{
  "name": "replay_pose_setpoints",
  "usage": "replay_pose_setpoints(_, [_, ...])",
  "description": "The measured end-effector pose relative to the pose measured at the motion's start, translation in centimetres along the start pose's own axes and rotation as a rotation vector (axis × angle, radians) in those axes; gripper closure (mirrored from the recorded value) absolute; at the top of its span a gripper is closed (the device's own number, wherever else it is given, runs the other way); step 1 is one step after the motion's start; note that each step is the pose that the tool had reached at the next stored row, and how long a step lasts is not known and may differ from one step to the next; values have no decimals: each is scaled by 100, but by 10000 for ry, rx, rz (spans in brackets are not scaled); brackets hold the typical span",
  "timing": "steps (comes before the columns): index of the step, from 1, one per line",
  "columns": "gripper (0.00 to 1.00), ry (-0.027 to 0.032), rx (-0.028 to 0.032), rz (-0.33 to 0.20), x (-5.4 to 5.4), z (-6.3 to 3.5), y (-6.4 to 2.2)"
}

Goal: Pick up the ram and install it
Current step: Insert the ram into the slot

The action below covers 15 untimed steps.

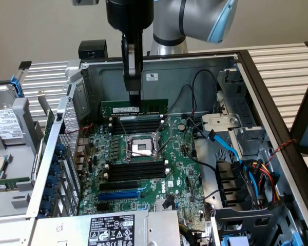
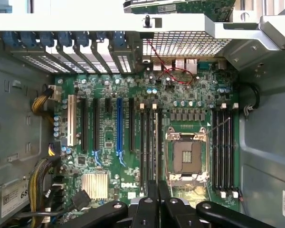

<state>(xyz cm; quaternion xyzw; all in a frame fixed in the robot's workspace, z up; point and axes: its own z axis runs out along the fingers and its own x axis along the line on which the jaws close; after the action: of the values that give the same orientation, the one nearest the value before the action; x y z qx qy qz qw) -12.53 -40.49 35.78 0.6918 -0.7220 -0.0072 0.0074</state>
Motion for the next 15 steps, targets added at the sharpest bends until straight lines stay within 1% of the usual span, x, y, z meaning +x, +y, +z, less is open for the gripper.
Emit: replay_pose_setpoints(15, [88,2,-1,0,39,272,-2])
